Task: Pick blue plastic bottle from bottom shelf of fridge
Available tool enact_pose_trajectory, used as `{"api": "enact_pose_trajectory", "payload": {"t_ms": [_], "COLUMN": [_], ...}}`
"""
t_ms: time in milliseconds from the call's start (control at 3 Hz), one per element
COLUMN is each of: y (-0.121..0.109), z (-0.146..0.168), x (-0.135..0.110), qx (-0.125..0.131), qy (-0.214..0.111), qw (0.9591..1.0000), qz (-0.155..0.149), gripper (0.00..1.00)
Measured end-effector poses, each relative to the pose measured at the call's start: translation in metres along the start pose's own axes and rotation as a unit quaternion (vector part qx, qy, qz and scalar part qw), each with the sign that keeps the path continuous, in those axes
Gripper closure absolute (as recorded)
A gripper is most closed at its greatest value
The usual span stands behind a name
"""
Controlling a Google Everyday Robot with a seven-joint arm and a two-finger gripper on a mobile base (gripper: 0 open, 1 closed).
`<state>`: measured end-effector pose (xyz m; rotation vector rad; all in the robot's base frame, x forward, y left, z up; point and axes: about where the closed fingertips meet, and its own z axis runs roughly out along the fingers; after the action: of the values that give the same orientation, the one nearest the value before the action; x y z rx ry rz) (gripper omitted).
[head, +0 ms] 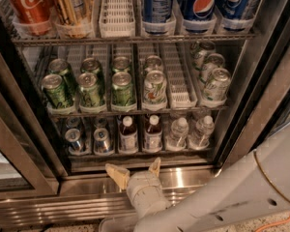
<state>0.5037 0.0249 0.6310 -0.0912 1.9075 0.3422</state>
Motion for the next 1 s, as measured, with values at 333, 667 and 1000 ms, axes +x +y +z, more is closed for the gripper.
{"api": "enact_pose_trajectory", "payload": {"t_ms": [333,667,1000], "y": [-0.012,-0.024,-0.035], "z": [0.012,0.015,0.015], "x": [-0.007,-0.010,-0.010], "qx": [0.023,0.047,0.086], "qy": [-0.027,-0.046,-0.048], "qw": [0.9992,0.9974,0.9943], "qz": [-0.017,-0.030,-0.040], "gripper": [0.00,0.00,0.00]}}
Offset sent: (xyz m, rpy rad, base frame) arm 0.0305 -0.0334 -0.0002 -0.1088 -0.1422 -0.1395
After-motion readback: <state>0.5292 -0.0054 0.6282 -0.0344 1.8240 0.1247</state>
